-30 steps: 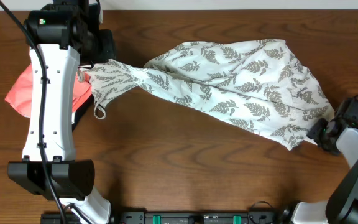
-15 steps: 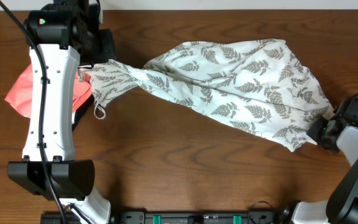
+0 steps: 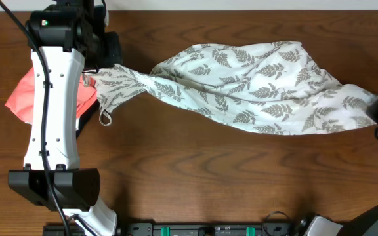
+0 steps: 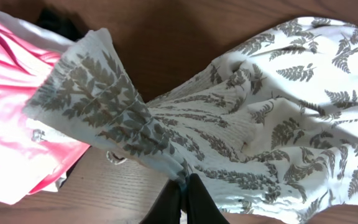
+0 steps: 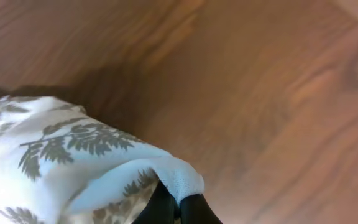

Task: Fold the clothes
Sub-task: 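Pull the shirt corner rightward with the right gripper to stretch it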

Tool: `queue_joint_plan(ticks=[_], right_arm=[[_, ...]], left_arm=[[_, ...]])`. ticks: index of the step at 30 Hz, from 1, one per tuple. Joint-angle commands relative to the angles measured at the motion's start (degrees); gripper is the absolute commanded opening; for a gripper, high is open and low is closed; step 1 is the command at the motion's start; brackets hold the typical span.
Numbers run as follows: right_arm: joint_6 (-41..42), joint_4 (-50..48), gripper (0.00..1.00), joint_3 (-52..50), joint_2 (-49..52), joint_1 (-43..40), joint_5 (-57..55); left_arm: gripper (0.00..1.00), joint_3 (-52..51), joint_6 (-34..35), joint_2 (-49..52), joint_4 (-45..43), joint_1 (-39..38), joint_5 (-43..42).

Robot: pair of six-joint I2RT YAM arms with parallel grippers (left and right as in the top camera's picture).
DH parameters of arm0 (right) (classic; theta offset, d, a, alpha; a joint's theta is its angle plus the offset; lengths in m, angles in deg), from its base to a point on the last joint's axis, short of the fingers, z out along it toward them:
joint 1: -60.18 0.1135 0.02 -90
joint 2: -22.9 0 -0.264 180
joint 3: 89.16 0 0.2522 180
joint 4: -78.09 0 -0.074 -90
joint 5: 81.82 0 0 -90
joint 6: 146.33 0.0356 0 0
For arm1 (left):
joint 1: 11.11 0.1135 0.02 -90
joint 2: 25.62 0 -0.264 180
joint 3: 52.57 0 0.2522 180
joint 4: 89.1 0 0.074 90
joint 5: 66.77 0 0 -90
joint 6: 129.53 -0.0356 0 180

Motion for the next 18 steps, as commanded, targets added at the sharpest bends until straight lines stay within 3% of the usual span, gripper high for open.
queue_joint_plan(ticks=[1, 10, 18], right_arm=[[-1.31, 1.22, 0.01, 2.14, -0.17, -3.37, -3.37], [-1.27, 1.29, 0.01, 2.62, 0.57, -10.88, -5.14], [-0.24, 1.36, 0.01, 2.62, 4.7, -12.94, -5.05]], left_arm=[[0.06, -0.2, -0.79, 0.24, 0.24, 0.46, 0.96], [0.06, -0.2, -0.76, 0.24, 0.79, 0.46, 2.19], [0.06, -0.2, 1.03, 0.24, 8.61, 0.46, 2.12]])
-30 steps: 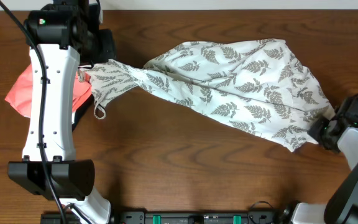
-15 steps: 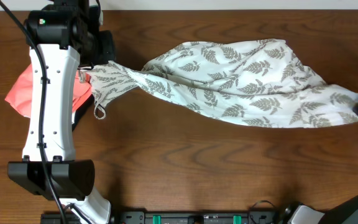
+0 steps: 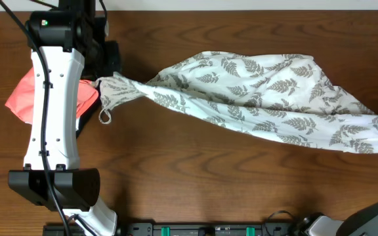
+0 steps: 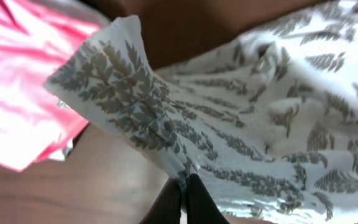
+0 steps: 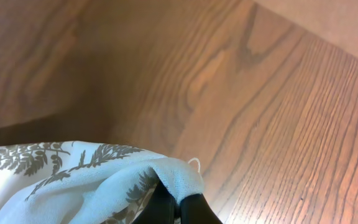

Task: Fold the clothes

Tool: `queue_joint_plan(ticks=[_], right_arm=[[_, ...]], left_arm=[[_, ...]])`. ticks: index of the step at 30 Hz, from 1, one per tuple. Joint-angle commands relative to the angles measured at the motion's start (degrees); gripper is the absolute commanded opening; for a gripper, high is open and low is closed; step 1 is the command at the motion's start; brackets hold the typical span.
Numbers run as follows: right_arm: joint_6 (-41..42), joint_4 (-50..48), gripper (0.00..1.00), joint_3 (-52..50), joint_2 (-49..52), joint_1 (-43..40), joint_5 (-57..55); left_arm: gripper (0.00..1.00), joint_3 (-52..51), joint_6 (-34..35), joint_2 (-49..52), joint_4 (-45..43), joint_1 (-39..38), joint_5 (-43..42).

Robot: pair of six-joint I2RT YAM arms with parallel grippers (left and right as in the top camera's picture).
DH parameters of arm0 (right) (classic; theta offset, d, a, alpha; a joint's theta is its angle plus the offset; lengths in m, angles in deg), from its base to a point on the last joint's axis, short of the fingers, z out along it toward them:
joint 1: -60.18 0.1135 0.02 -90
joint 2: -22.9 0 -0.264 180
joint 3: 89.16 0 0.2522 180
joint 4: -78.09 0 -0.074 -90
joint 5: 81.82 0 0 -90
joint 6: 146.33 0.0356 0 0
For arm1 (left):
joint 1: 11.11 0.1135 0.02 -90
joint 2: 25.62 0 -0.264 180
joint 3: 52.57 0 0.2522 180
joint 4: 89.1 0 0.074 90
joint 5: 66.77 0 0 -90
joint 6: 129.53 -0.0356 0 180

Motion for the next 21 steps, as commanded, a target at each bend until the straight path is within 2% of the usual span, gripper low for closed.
queue_joint_plan(ticks=[1, 10, 16, 21], right_arm=[[0.26, 0.02, 0.01, 1.38, 1.97, -0.52, -1.46], [0.24, 0.22, 0.01, 1.38, 3.5, -0.48, -1.49], [0.24, 0.52, 0.01, 1.38, 3.5, -0.48, -1.51], [0.26, 1.31, 0.01, 1.38, 3.5, -0.48, -1.51]], left_arm=[[0.06, -0.17, 0.83, 0.24, 2.67, 0.44, 1.29], [0.06, -0.17, 1.88, 0.24, 8.63, 0.44, 0.92], [0.06, -0.17, 1.88, 0.24, 13.53, 0.44, -5.95], [0.06, -1.46, 2.36, 0.24, 14.14, 0.46, -6.01]])
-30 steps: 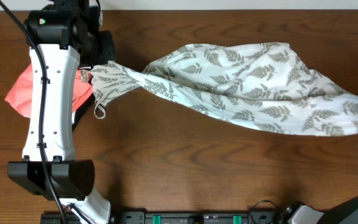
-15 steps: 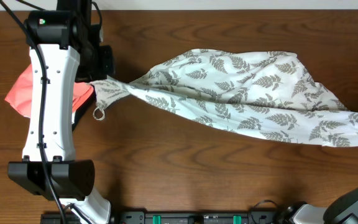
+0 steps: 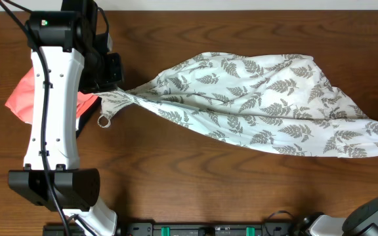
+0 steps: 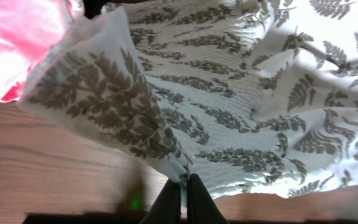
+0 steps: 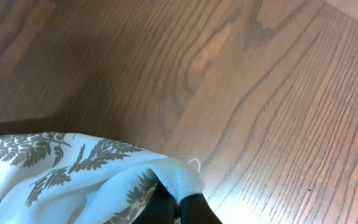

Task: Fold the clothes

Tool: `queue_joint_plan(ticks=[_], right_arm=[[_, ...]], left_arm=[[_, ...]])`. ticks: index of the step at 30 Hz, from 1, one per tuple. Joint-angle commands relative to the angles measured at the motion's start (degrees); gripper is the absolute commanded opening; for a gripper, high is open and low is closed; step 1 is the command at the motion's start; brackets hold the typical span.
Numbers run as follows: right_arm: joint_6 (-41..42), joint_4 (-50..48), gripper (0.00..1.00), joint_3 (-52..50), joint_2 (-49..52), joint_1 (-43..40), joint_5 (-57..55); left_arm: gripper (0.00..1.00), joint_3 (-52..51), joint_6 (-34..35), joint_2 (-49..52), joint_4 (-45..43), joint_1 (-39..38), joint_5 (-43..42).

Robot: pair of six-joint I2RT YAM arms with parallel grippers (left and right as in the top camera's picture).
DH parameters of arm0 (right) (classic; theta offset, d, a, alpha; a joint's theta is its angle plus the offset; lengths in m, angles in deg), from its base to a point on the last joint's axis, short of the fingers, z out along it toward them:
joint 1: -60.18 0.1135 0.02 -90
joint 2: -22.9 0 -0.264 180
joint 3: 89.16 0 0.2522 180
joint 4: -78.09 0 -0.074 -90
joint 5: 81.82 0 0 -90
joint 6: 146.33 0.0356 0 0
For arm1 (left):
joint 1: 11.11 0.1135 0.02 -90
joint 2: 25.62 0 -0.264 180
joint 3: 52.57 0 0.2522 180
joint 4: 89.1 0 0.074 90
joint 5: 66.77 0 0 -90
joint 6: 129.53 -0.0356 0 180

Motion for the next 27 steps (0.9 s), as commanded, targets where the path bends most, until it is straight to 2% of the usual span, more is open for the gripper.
queue_joint_plan(ticks=[1, 27], right_arm=[[0.26, 0.15, 0.01, 1.38, 0.22, -0.48, -1.44], [0.26, 0.15, 0.01, 1.38, 0.28, -0.48, -1.42]], left_arm=[[0.06, -2.03, 0.68, 0.22, 4.46, 0.44, -1.05], [0.06, -37.83, 0.66, 0.22, 3.76, 0.44, -0.59]])
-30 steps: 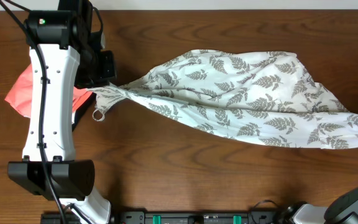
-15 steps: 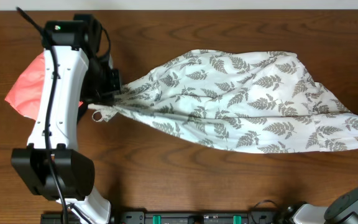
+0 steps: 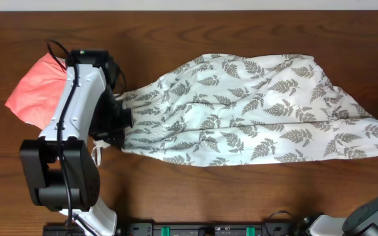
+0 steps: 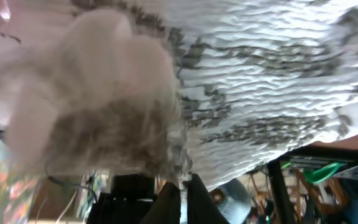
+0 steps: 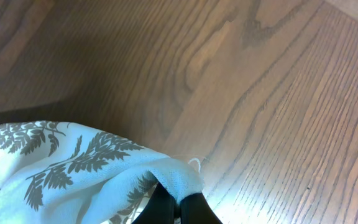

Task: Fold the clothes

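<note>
A white garment with a grey fern print (image 3: 248,108) is stretched across the table from left to right. My left gripper (image 4: 180,193) is shut on its left corner at the table's left, where the garment (image 4: 241,68) fills the left wrist view in blur. My right gripper (image 5: 179,208) is shut on the right corner of the garment (image 5: 73,168) at the overhead view's right edge, just above the wood. The left arm (image 3: 84,98) lies over the garment's left end.
A pink cloth (image 3: 35,88) lies at the far left behind the left arm, with something dark under it. A loose drawstring loop (image 3: 98,157) hangs by the left gripper. Bare wooden table (image 3: 241,196) lies in front of the garment.
My left gripper has come toward the front edge with its corner, and the garment's left end now spreads wide instead of being bunched. The right gripper has stayed put.
Both grippers held the garment's ends, bunched and slack, with the left one by the pink cloth. Then the right end stood farther right at the frame edge, the cloth taut. The left end then came forward, and now the garment lies spread flatter.
</note>
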Tool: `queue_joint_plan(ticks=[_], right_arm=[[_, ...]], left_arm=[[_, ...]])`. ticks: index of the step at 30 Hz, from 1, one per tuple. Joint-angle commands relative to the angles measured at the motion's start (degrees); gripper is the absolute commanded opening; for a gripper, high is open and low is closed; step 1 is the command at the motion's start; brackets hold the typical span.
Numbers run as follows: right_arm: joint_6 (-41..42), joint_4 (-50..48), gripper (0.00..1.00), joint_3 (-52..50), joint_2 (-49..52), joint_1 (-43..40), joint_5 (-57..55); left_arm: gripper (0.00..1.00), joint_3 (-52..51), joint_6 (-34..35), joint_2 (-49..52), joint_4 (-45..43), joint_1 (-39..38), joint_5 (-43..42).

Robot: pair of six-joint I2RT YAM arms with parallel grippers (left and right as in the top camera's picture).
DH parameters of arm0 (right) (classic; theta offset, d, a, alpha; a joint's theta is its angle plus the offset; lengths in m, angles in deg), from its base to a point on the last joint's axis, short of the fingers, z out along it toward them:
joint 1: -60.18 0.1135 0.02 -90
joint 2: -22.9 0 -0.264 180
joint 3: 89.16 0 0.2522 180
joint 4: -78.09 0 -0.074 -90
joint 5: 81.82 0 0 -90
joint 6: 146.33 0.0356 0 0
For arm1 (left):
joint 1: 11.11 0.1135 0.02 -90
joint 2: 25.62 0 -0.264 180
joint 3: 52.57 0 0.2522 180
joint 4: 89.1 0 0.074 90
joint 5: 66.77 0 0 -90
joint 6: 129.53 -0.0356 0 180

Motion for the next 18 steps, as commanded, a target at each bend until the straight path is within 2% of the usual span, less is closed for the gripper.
queue_joint_plan(ticks=[1, 5, 6, 7, 8, 10, 12, 14, 18], right_arm=[[0.26, -0.09, 0.01, 1.36, 0.28, -0.48, -1.22], [0.28, -0.13, 0.01, 1.36, 0.28, -0.48, -1.22], [0.26, -0.11, 0.01, 1.36, 0.28, -0.48, -1.22], [0.26, -0.13, 0.01, 1.36, 0.28, -0.48, -1.22], [0.26, -0.13, 0.01, 1.36, 0.28, -0.48, -1.22], [0.28, -0.15, 0.01, 1.36, 0.28, -0.48, -1.22], [0.28, -0.15, 0.01, 1.36, 0.28, -0.48, -1.2], [0.28, -0.13, 0.01, 1.36, 0.28, -0.48, -1.18], [0.28, -0.15, 0.01, 1.36, 0.28, -0.48, -0.7]], left_arm=[[0.06, -3.61, 1.27, 0.2, 3.56, 0.44, 0.85], [0.06, -6.62, 6.75, 0.2, 3.19, 0.44, 6.47], [0.1, -6.97, 7.37, 0.2, 3.13, 0.44, 7.17], [0.24, -7.08, 7.5, 0.2, 3.08, 0.44, 7.43], [0.34, -7.08, 7.5, 0.2, 2.97, 0.44, 7.41], [0.39, -7.08, 7.48, 0.2, 2.91, 0.44, 7.41], [0.39, -7.08, 7.5, 0.2, 2.91, 0.44, 7.37], [0.5, -7.08, 7.5, 0.2, 2.86, 0.44, 7.37], [0.51, -7.06, 7.45, 0.2, 1.2, 0.44, 7.37]])
